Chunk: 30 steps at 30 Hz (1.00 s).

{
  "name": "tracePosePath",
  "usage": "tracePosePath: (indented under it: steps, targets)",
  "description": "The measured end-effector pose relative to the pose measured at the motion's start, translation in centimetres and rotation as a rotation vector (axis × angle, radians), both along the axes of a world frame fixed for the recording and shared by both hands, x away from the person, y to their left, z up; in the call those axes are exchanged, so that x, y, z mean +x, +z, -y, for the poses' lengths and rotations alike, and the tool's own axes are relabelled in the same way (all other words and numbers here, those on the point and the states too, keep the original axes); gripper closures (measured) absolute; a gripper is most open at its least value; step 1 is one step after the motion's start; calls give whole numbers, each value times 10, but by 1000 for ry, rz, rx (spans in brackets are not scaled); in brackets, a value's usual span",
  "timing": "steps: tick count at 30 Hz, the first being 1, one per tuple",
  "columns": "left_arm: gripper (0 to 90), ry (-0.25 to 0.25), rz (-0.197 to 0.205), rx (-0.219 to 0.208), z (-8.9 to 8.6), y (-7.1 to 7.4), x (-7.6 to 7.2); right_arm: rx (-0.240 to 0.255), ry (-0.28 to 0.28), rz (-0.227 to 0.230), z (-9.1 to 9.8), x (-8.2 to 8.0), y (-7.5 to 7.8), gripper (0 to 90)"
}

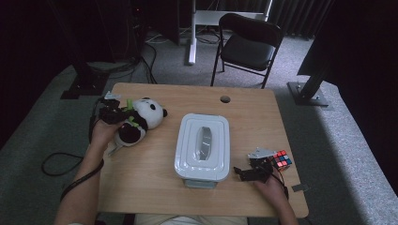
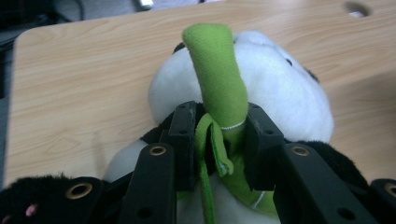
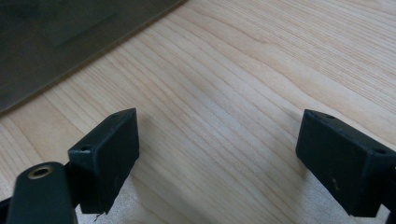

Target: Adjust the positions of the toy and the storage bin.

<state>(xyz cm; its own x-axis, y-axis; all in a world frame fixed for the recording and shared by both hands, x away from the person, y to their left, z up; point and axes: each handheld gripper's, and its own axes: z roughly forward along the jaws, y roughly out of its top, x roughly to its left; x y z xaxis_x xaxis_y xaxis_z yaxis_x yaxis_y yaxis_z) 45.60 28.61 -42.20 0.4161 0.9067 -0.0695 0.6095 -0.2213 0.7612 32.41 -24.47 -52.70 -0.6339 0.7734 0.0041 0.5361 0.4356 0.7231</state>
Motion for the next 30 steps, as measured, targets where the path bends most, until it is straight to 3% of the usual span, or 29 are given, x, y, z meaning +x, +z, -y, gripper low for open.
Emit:
tracePosePath:
  steps: [8, 12, 16, 21, 26, 30]
  targets:
    - [698, -105, 23, -5, 20, 19, -15, 0, 0, 0, 0, 0, 0, 130]
    - [697, -161, 41, 36, 33, 17, -23, 0, 0, 0, 0, 0, 0, 130]
    - [696, -249, 44, 30, 43, 13, -26, 0, 0, 0, 0, 0, 0, 130]
    - [694, -287, 24, -2, 50, 7, -22, 0, 0, 0, 0, 0, 0, 130]
    - [691, -312, -15, 20, 56, -8, -19, 0, 0, 0, 0, 0, 0, 130]
    - [668, -298, -22, -64, 46, -15, -18, 0, 0, 0, 0, 0, 0, 130]
